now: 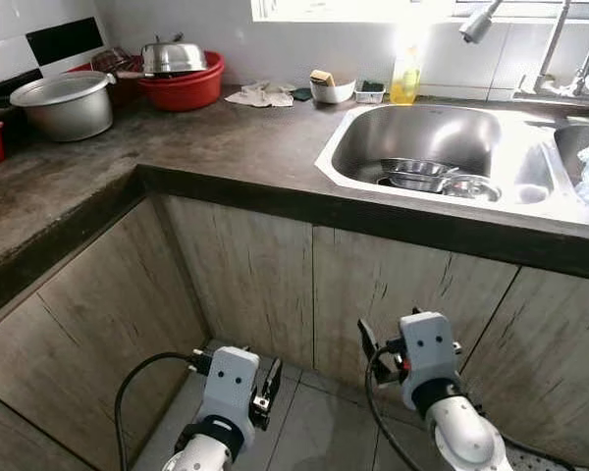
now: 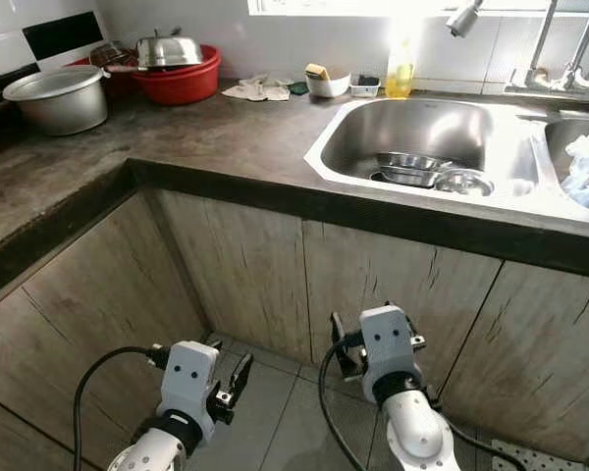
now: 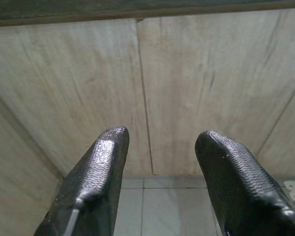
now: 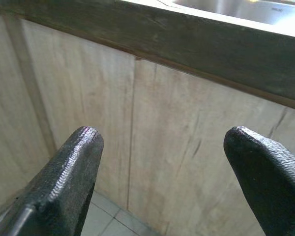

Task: Kitchen organization

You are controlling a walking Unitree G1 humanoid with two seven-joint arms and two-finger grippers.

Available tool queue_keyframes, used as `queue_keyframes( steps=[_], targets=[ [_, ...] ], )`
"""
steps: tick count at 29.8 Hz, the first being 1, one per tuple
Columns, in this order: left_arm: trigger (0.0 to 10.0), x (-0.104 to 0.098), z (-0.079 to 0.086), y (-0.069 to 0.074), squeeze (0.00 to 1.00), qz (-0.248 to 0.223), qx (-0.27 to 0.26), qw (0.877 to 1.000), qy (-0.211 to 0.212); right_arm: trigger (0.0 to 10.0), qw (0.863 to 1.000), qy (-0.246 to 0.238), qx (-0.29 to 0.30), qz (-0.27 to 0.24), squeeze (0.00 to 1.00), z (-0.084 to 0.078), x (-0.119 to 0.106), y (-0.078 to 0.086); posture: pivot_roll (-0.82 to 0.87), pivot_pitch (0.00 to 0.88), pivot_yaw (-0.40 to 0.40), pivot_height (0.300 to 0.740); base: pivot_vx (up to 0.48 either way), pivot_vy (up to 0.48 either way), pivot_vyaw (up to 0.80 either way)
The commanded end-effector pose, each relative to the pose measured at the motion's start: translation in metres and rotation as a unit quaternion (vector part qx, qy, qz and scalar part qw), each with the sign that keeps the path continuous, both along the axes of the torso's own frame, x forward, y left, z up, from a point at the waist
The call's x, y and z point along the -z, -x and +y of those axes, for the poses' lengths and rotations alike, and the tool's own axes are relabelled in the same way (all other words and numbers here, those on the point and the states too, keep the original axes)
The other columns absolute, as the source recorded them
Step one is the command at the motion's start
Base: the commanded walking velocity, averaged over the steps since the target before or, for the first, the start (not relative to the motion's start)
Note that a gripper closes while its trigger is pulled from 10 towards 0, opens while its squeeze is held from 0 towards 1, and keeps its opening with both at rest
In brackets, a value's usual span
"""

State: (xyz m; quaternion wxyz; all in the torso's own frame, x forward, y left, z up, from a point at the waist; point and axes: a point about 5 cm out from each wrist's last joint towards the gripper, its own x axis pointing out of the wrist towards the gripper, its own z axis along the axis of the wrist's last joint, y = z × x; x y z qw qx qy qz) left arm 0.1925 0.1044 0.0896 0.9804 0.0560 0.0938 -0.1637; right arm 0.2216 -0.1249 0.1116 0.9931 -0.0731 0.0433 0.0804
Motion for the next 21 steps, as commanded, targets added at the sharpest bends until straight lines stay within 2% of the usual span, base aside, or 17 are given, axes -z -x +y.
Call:
queue_keyframes(
  steps=[1, 11, 21],
  targets=[
    [10.0, -0.0039, -0.0010, 0.0010, 0.00, -0.006, 0.010, 1.000, -0.001, 10.0, 1.000, 0.001, -0.007, 0.002, 0.00, 0.0028, 0.0024, 0.0018, 0.02, 0.032, 0.024, 0.740, 0.000, 0.000, 0.00],
    [10.0, -0.0034, -0.0029, 0.0012, 0.00, -0.013, 0.010, 1.000, -0.006, 10.0, 1.000, -0.001, -0.011, 0.004, 0.00, 0.0017, 0.0054, 0.0041, 0.02, 0.025, 0.026, 0.740, 0.000, 0.000, 0.00],
    [10.0, -0.0060, -0.0046, -0.0024, 0.00, -0.017, 0.002, 1.000, 0.005, 10.0, 1.000, 0.006, -0.027, 0.013, 0.00, 0.0007, 0.0084, 0.0056, 0.02, 0.059, 0.016, 0.740, 0.000, 0.000, 0.00]
  ],
)
